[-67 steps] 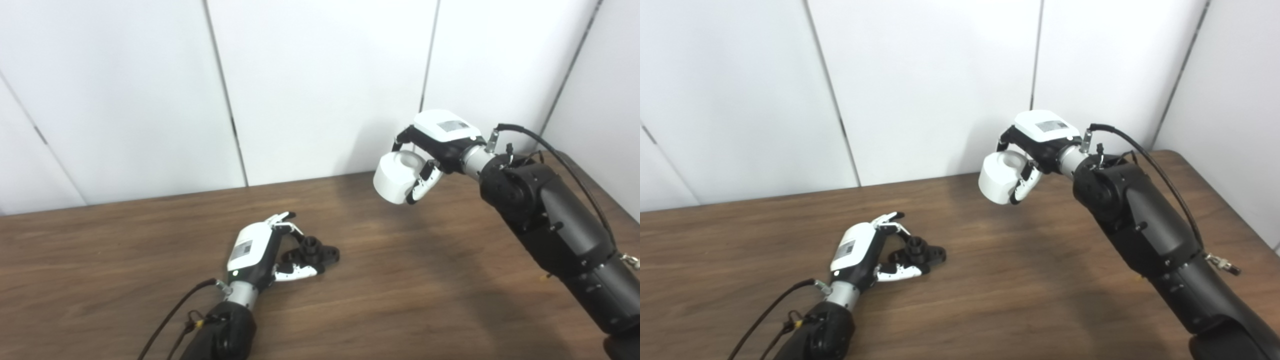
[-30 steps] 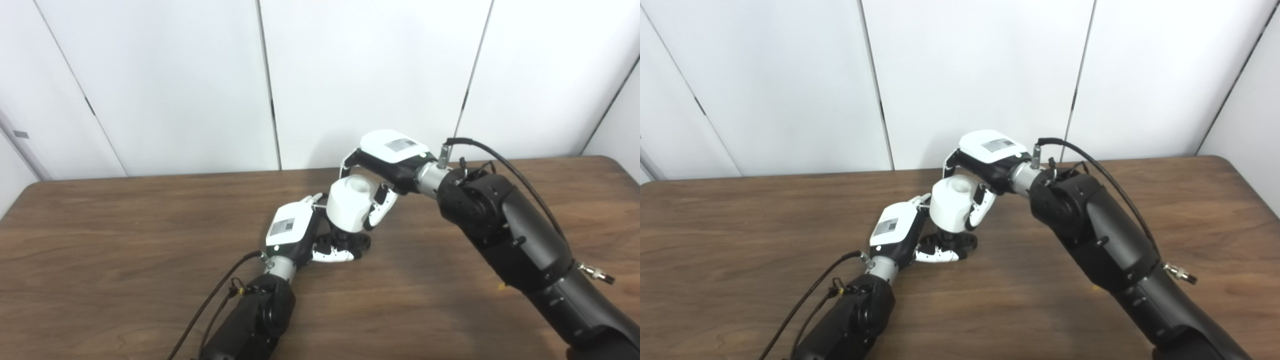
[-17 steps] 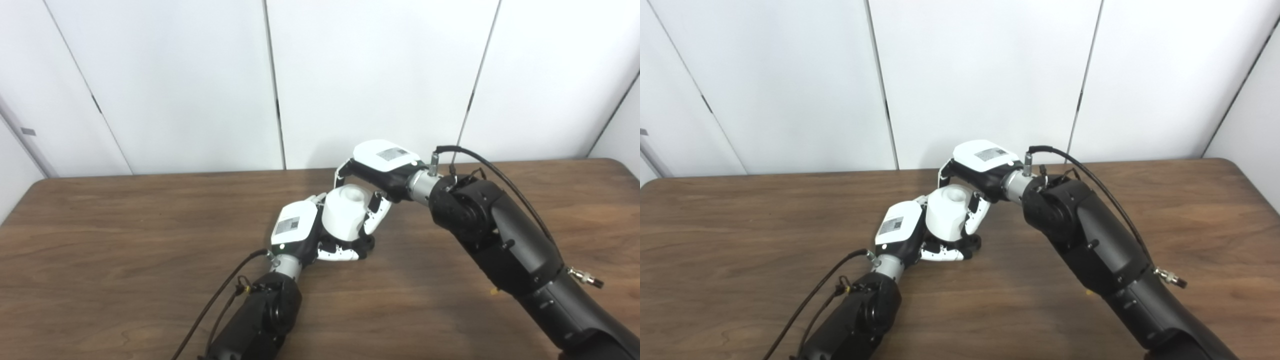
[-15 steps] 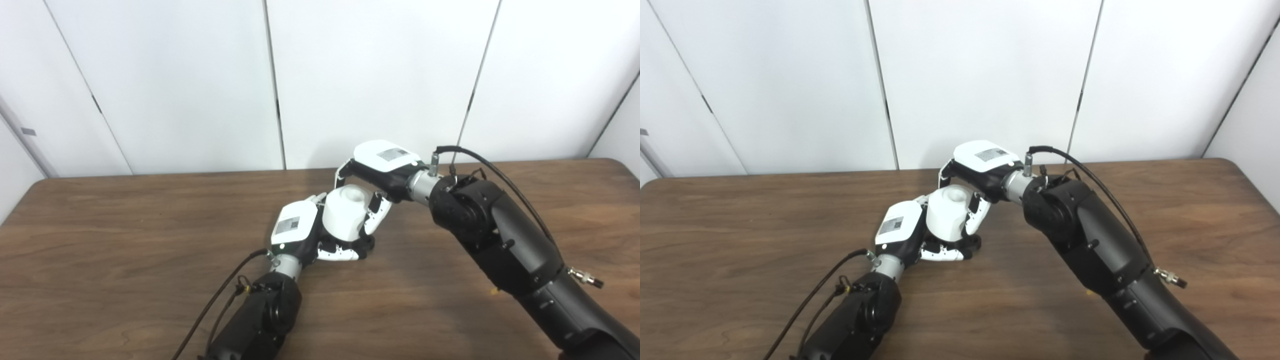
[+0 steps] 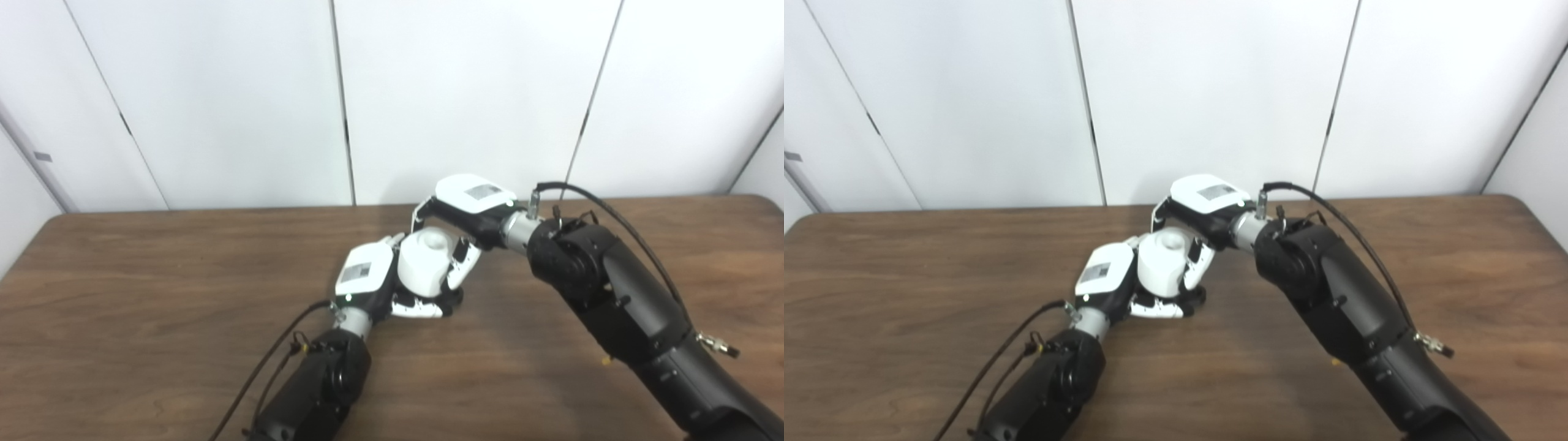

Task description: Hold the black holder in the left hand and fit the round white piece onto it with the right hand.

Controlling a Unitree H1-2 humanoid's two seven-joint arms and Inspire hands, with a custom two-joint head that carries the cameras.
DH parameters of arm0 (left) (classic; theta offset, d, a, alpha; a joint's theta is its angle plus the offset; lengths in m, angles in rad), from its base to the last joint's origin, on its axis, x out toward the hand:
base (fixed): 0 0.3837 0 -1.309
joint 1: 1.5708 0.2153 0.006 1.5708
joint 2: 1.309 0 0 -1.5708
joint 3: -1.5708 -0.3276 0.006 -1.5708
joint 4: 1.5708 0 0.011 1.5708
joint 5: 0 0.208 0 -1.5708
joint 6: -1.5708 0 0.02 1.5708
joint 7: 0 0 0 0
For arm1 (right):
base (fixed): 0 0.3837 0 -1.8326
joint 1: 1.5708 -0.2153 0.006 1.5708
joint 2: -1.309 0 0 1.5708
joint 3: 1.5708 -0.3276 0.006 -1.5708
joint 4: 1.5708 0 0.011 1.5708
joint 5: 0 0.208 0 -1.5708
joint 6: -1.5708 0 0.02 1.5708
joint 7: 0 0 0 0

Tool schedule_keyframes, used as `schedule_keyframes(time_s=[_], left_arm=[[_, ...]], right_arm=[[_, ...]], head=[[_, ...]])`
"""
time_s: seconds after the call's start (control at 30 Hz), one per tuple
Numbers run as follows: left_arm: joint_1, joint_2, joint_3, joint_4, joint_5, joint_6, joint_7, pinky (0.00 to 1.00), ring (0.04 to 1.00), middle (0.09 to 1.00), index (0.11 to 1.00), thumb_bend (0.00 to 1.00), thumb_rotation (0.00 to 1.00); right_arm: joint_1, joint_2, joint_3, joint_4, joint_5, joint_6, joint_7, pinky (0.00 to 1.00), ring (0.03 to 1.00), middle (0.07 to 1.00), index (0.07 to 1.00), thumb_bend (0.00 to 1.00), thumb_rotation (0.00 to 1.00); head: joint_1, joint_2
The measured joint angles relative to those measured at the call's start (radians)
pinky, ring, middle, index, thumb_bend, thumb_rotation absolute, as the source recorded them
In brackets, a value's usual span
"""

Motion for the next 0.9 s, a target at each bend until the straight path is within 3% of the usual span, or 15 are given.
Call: schedule_keyframes(time_s=[0.3, 0.73, 0.9], left_arm=[[0.006, 0.028, 0.000, -0.050, -0.001, 0.015, -0.061, 0.82, 0.906, 0.915, 0.553, 1.00, 0.34], [0.006, 0.048, -0.002, -0.070, 0.002, 0.015, -0.095, 0.82, 0.880, 0.907, 0.536, 1.00, 0.38], [0.007, 0.050, -0.002, -0.072, 0.003, 0.015, -0.096, 0.80, 0.870, 0.890, 0.496, 1.00, 0.28]], right_arm=[[-0.007, 0.003, 0.017, 0.041, -0.016, 0.000, -0.010, 0.73, 0.811, 0.756, 0.482, 0.52, 0.13], [-0.012, 0.006, 0.017, 0.055, -0.015, -0.002, -0.016, 0.73, 0.807, 0.755, 0.482, 0.52, 0.13], [-0.012, 0.006, 0.017, 0.055, -0.014, -0.002, -0.016, 0.74, 0.808, 0.752, 0.482, 0.52, 0.13]], head=[[0.000, 0.008], [0.002, 0.011], [0.000, 0.012]])
